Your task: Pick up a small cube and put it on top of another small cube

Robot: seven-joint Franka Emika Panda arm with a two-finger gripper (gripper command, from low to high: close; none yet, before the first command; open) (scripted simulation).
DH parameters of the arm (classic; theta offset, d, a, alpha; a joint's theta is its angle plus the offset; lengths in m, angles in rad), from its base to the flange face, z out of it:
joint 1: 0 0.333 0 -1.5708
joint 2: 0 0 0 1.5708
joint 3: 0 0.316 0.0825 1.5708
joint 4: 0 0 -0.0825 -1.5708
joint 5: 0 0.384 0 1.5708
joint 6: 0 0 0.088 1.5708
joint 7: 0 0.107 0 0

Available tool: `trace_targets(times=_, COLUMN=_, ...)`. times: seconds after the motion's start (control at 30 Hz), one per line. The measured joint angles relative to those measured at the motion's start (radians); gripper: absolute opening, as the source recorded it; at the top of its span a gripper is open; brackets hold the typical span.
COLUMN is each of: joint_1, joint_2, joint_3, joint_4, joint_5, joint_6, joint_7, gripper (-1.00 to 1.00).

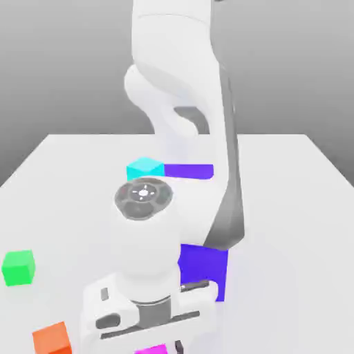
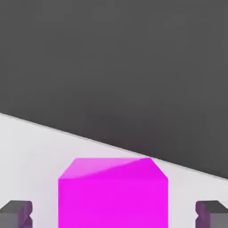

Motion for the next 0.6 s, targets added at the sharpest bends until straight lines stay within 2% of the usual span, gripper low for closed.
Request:
trace_targets(times=0.17, joint_1=0.0, joint_2=-0.002, joint_3=0.0, joint_4=0.0, joint_5=-0.001, joint_6=-0.002, joint_7=0.001, gripper=-1.0)
trace_targets(times=0.33, joint_1=0.015, joint_2=-0.148, joint_3=-0.033, joint_4=-0.035, joint_5=-0.031, joint_6=-0.115, joint_7=0.032, gripper=-1.0)
trace_targets(times=0.6, joint_1=-0.06, joint_2=-0.213, joint_3=-0.115, joint_4=-0.088, joint_5=0.047, joint_6=-0.142, joint_7=0.133, gripper=-1.0)
